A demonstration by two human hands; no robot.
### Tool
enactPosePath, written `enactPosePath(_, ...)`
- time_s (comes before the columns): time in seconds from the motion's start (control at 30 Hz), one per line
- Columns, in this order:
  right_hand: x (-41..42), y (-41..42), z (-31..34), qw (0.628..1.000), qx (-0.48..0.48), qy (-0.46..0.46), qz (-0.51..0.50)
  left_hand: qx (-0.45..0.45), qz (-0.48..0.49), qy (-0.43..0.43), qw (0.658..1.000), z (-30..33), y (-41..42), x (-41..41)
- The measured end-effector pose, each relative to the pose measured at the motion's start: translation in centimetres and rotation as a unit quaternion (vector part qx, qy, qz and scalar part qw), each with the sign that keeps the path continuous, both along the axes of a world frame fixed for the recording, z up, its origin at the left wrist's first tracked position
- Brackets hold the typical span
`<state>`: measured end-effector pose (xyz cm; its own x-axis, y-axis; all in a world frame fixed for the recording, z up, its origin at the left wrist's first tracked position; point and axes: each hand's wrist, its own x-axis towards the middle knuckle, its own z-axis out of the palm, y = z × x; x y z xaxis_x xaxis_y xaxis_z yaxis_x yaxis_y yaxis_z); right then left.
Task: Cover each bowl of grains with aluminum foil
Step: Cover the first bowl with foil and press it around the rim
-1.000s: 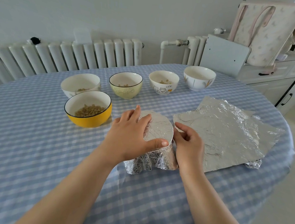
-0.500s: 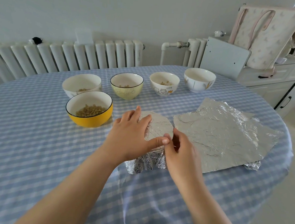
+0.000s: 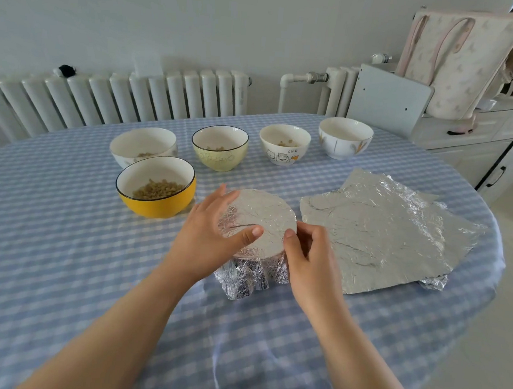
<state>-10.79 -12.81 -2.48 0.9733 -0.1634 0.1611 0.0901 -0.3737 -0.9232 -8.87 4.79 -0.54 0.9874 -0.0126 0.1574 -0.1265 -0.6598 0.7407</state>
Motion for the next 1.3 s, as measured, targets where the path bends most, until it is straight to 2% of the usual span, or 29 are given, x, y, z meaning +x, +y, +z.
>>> enactPosePath(0.1, -0.2, 0.3, -0.4, 1.0, 0.015, -0.014, -0.002, -0.108, -0.004, -0.007, 0.994, -0.6, 0.2, 0.0)
enactPosePath(0.23, -0.3, 0.4, -0.9, 1.0, 0.022, -0.012, 0.002, -0.146, -0.029, -0.006, 0.989, -0.8, 0.3, 0.1)
enactPosePath(0.53, 2.2, -1.2, -0.5, 0.998, -0.005, 0.001, 0.061, -0.01, 0.031, -0.062, 0.998, -1.1, -0.7, -2.0)
enactPosePath(0.87, 1.7, -1.9, -2.5, 0.98, 0.174, -0.007, 0.098, -0.019, 0.038, -0.032, 0.999, -0.6, -0.6, -2.2)
enactPosePath(1.13, 1.9, -1.0, -2.8, 0.99, 0.138, -0.007, 0.031, -0.03, 0.043, -0.038, 0.998, -0.5, -0.7, -2.2)
enactPosePath(1.3, 1.6, 0.0, -2.8, 0.998, 0.053, -0.037, -0.018, -0.025, 0.043, -0.04, 0.998, -0.8, -0.6, -2.1)
